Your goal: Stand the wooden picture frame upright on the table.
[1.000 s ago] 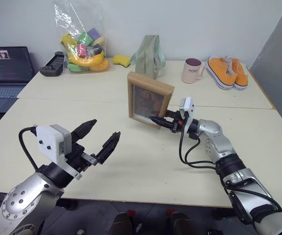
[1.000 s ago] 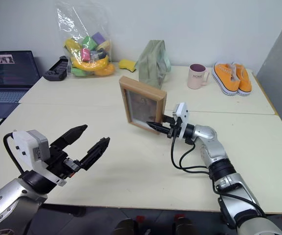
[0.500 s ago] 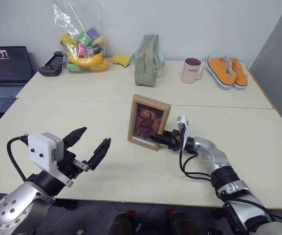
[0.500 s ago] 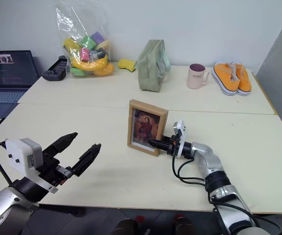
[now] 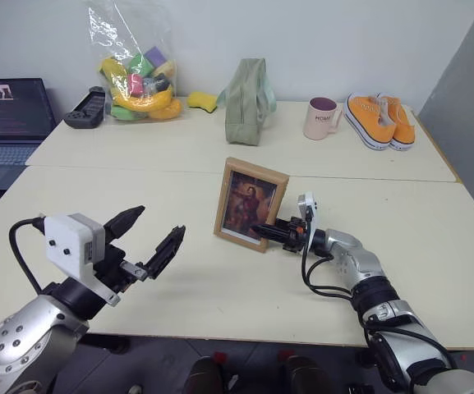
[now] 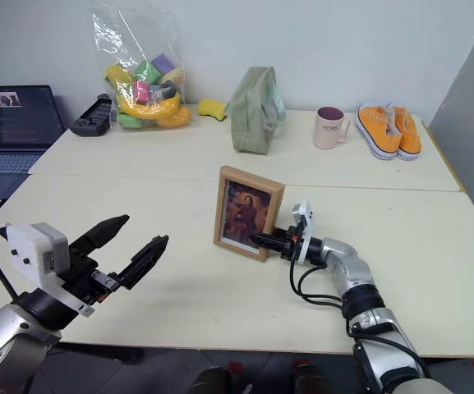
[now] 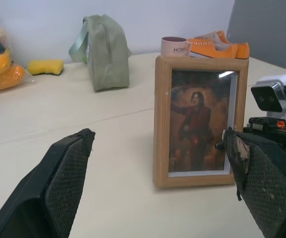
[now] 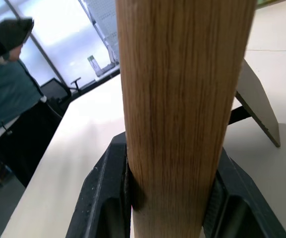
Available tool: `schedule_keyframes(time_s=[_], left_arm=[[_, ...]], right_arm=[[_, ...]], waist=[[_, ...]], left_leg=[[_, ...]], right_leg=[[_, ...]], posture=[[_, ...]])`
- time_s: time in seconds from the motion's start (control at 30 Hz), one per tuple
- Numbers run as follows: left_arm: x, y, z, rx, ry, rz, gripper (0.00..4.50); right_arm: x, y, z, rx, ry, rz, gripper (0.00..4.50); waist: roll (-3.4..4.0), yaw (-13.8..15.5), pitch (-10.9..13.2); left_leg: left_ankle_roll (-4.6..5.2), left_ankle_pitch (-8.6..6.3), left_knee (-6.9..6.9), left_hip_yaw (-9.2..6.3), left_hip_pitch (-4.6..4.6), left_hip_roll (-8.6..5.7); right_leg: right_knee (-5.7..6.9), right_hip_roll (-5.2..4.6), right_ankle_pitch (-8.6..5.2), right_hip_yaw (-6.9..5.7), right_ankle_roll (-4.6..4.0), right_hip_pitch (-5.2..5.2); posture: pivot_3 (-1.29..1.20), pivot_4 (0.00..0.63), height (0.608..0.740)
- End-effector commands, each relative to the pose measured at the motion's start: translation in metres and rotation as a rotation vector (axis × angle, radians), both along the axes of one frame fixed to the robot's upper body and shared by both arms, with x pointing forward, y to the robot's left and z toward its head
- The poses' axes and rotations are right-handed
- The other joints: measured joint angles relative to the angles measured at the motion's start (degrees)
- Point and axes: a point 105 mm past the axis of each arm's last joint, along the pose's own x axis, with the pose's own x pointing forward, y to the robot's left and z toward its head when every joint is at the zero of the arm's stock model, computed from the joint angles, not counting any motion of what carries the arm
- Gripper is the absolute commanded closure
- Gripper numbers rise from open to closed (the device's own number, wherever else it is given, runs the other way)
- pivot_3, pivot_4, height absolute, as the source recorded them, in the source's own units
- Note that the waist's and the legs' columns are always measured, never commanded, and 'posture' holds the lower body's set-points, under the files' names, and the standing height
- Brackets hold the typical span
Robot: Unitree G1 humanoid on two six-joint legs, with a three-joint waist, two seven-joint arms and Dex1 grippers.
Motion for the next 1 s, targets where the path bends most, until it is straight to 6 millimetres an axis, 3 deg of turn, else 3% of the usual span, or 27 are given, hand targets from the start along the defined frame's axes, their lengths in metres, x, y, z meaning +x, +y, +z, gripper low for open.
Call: schedule_keyframes(time_s=[0.03,0.33,0.5,0.7,0.77,0.83,1.0], left_arm=[[0.000,-0.005,0.004,-0.002,-0.013,-0.019,0.02],[0.003,-0.011,0.003,-0.015,-0.004,-0.042,0.00],[0.004,-0.015,0.002,-0.021,0.007,-0.062,0.00],[0.006,-0.013,0.001,-0.007,0.021,-0.082,0.00],[0.009,-0.011,0.000,-0.004,0.027,-0.092,0.00],[0.011,-0.011,-0.001,-0.003,0.036,-0.104,0.00],[0.019,-0.012,-0.001,-0.009,0.043,-0.135,0.00]], right_arm=[[-0.004,-0.006,0.001,-0.036,-0.019,0.003,2.75],[-0.005,-0.008,0.005,-0.070,-0.055,-0.006,0.81],[-0.004,-0.019,-0.002,-0.233,-0.118,-0.064,0.81],[-0.017,-0.070,0.016,-0.495,-0.210,-0.192,0.81],[-0.032,-0.098,0.029,-0.597,-0.241,-0.234,0.81],[-0.050,-0.111,0.040,-0.649,-0.242,-0.226,0.81],[-0.072,-0.117,0.063,-0.647,-0.235,-0.242,0.81]], waist=[[0.00,0.0,0.0],[0.00,-0.4,0.0],[0.00,-0.4,0.0],[0.06,0.4,0.0],[0.06,0.4,0.0],[0.07,0.6,0.0],[-0.01,0.0,0.0]], left_leg=[[0.00,0.00,-0.01,0.00,-0.01,-0.01],[0.00,0.00,-0.05,0.00,-0.01,0.01],[0.00,0.00,-0.08,0.00,-0.02,0.00],[-0.01,-0.01,-0.09,0.00,-0.12,-0.04],[-0.01,0.00,-0.11,0.00,-0.10,-0.01],[-0.01,0.00,-0.17,-0.02,-0.13,-0.02],[0.00,0.00,-0.26,0.01,-0.09,0.01]], right_leg=[[-0.01,0.00,0.00,0.01,0.00,0.00],[-0.05,0.01,0.00,0.02,0.00,-0.01],[-0.11,0.01,0.00,0.02,0.00,-0.01],[-0.23,-0.04,0.00,0.04,0.01,-0.02],[-0.30,-0.02,0.00,0.03,0.01,-0.01],[-0.39,-0.01,-0.01,0.02,0.02,-0.01],[-0.54,0.01,0.00,0.05,0.02,0.04]], posture=[[0.00,0.150,0.740],[0.00,0.150,0.740],[0.00,0.150,0.740],[0.00,0.150,0.740],[0.00,0.150,0.740],[0.00,0.150,0.740],[0.00,0.150,0.740]])
